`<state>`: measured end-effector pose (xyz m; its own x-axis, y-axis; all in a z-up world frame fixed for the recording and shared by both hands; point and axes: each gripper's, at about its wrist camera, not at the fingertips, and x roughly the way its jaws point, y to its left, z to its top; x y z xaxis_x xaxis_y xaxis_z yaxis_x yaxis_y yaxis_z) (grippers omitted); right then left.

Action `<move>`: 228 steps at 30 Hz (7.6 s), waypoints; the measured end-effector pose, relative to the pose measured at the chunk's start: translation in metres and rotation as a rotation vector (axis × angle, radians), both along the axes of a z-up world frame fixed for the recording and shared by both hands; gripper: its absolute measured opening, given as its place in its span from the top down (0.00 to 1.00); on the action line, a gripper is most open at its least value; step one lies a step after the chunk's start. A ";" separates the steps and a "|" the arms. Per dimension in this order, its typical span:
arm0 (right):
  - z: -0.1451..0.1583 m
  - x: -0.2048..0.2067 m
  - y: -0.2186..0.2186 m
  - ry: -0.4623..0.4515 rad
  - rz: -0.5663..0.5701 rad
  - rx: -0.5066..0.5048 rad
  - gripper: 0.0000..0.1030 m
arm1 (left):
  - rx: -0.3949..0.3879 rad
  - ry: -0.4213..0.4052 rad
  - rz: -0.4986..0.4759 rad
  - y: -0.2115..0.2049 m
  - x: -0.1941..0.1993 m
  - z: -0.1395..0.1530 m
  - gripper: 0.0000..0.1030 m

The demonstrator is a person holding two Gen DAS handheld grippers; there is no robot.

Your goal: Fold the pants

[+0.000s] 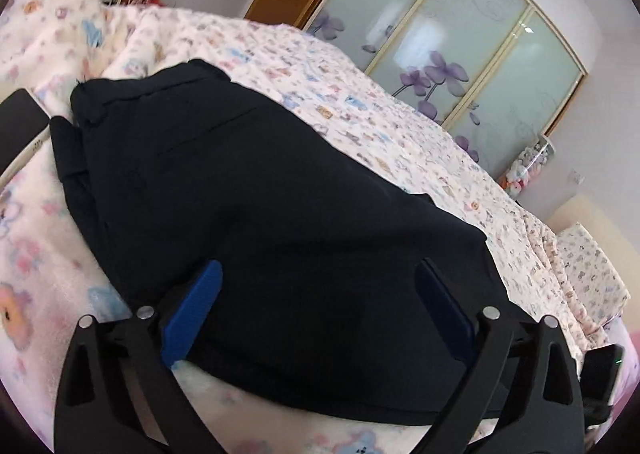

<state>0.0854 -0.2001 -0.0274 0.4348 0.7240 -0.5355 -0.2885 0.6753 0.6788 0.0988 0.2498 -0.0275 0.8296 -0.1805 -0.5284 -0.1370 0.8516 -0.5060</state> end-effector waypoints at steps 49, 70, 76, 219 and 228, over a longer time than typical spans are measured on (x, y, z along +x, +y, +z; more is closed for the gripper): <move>-0.004 -0.102 -0.288 0.110 -1.115 -0.281 0.67 | 0.068 -0.002 0.012 -0.010 0.004 -0.002 0.02; 0.051 -0.098 -0.256 -0.239 -0.930 -0.009 0.86 | 0.226 0.087 0.031 -0.029 0.013 -0.001 0.02; 0.094 -0.056 -0.169 -0.340 -0.692 0.021 0.86 | 0.249 0.100 0.034 -0.032 0.015 -0.001 0.02; 0.000 0.036 -0.046 0.038 -0.320 0.356 0.07 | 0.720 -0.155 -0.703 -0.299 -0.034 0.054 0.88; 0.005 0.038 -0.034 0.010 -0.286 0.260 0.07 | 0.820 -0.091 -0.700 -0.313 -0.041 0.017 0.82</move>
<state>0.1235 -0.2341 -0.0226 0.6342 0.6867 -0.3552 -0.1057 0.5322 0.8400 0.0577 -0.0628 -0.0103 0.7218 -0.2495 -0.6456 0.5211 0.8098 0.2696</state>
